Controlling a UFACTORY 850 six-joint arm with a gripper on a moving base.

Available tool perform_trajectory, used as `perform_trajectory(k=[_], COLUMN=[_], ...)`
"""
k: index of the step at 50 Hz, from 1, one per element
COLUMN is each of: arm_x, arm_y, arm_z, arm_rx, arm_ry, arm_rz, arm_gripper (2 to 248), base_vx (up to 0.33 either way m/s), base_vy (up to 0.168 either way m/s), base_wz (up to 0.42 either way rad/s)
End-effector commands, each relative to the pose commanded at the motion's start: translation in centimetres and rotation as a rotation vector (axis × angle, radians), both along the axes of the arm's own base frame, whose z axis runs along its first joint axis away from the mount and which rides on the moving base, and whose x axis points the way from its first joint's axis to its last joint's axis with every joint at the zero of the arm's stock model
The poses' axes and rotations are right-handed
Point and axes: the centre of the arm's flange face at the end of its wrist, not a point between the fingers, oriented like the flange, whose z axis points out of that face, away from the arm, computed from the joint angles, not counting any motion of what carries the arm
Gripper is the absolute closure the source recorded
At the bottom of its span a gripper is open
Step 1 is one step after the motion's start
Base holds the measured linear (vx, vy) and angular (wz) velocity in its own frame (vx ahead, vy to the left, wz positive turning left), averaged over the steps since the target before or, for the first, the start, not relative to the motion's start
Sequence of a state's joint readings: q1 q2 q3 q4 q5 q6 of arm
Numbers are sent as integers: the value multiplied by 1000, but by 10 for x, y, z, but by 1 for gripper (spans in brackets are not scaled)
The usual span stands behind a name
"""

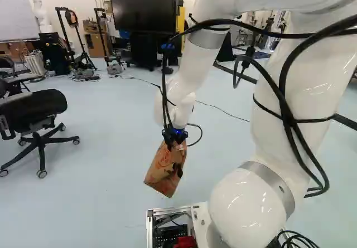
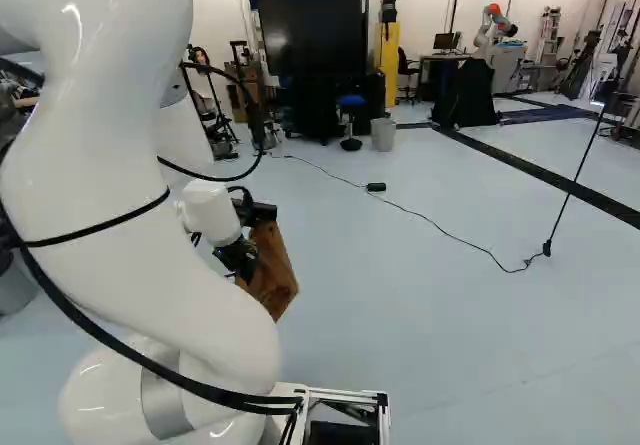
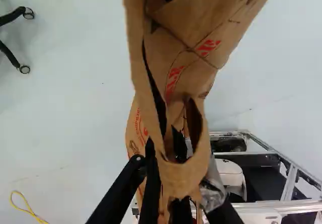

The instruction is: Pick up the grocery bag from the ground

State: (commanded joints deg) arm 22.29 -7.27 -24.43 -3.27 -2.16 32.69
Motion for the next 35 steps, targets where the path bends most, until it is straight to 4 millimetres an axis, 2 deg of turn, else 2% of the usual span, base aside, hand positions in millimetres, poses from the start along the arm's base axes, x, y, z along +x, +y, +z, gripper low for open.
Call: perform_trajectory(k=[35], arm_x=[-3], arm_y=[-42], arm_z=[20], arm_rx=[48], arm_ry=[-303], arm_rz=[30], arm_gripper=[228], base_vx=[0], base_vy=[0], base_wz=[0])
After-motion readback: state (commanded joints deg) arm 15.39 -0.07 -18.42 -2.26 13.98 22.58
